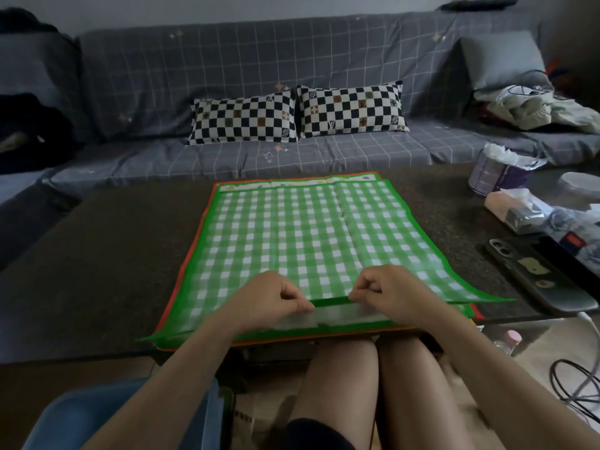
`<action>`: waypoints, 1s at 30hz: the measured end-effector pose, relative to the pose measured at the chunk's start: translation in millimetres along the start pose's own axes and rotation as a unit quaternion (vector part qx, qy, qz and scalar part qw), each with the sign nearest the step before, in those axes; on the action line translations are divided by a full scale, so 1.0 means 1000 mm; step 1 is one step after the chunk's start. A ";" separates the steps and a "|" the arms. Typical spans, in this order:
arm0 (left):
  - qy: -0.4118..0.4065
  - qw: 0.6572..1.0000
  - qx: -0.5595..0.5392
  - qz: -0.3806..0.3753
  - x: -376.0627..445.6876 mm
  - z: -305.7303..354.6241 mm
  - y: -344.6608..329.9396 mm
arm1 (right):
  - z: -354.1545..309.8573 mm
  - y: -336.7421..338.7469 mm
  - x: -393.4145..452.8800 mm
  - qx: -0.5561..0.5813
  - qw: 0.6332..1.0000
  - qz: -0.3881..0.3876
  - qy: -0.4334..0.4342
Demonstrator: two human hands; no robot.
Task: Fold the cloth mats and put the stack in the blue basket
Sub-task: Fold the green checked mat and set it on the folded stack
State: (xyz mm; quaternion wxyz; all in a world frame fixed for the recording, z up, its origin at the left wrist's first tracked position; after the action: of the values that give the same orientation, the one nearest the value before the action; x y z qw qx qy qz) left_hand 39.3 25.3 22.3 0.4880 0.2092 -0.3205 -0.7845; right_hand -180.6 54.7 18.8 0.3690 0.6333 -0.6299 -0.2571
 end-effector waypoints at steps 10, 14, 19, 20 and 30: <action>-0.046 0.994 0.072 0.068 0.050 0.029 0.064 | -0.026 0.053 0.054 -0.091 0.994 0.038 0.038; -0.025 0.972 0.179 0.147 0.090 0.016 0.059 | -0.011 0.043 0.099 -0.127 0.988 0.089 0.025; 0.009 0.933 0.290 0.214 0.136 -0.015 0.032 | 0.018 0.006 0.147 -0.158 0.977 0.146 0.009; 0.020 0.933 0.289 0.213 0.142 -0.024 0.025 | 0.025 -0.003 0.154 -0.158 0.977 0.144 0.001; 0.035 0.935 0.251 0.246 0.147 -0.073 -0.025 | 0.072 -0.065 0.159 -0.179 0.969 0.164 -0.037</action>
State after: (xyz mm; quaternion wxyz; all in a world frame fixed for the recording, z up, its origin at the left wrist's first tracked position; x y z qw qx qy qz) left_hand 6.5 -120.5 -49.4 0.6084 0.2667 -0.5311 -0.5259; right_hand -185.9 -117.3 -53.3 0.4900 0.4344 -0.6823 -0.3251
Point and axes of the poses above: each hand's wrist, its own x-axis towards the middle knuckle, its own y-axis out of the back of the hand, z = x × y, the point moved 1 cm from there along x, towards the middle knuckle, and after that the axes turned 10 degrees about z, right-handed, at the moved point
